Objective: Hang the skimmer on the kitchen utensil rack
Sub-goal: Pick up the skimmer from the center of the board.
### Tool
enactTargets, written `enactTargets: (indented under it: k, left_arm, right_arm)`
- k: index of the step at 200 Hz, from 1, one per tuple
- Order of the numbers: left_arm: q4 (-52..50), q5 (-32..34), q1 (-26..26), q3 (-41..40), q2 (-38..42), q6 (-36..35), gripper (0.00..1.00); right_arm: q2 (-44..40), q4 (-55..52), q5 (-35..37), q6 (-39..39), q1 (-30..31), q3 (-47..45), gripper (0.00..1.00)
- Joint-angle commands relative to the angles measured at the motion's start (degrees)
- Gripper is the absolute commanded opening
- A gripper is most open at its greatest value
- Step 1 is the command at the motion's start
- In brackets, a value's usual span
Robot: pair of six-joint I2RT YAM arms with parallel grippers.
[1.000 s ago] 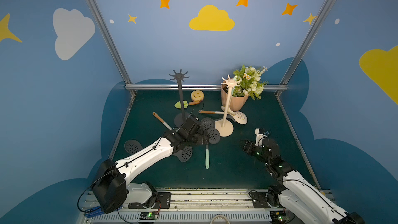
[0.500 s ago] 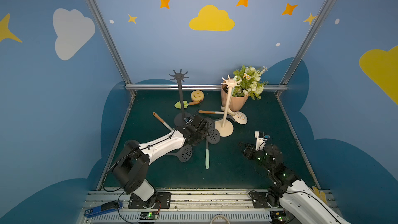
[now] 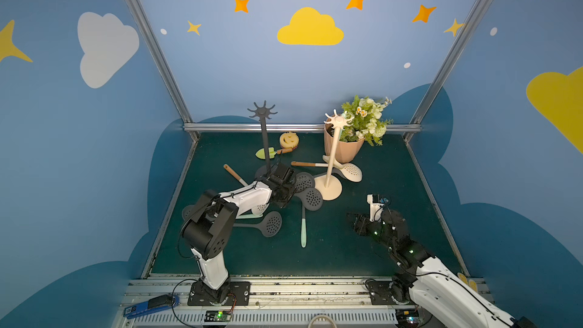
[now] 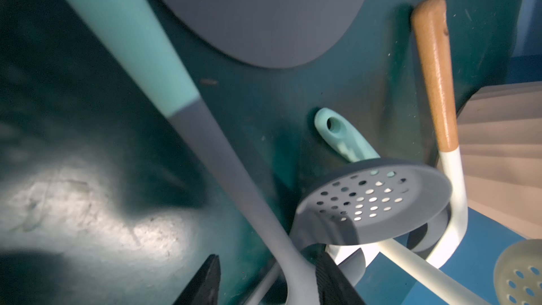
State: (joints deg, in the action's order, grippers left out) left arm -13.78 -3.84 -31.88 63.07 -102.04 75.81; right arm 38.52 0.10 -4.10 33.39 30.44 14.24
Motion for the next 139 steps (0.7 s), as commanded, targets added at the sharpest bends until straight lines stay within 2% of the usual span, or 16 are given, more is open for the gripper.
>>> enactTargets:
  k: [1, 78, 114, 139]
  left_arm:
    - [0.72, 1.00, 0.68, 2.14, -0.65, -1.37, 0.55]
    - [3.79, -1.79, 2.26, 1.02, -6.44, 5.06, 0.48]
    - [5.92, 0.32, 2.17, 0.73, -7.65, 7.27, 0.42]
    - [6.43, 2.06, 2.17, 0.65, -7.91, 7.93, 0.34]
  right_arm:
    - [0.74, 2.19, -0.17, -1.61, 0.50, 2.05, 0.55]
    - [-0.35, -0.08, 1.11, -2.54, 0.50, 2.95, 0.55]
    - [-2.12, -1.05, 1.87, -2.26, 0.50, 2.80, 0.55]
    - [-2.83, -2.04, 2.08, -2.45, 0.59, 2.90, 0.55]
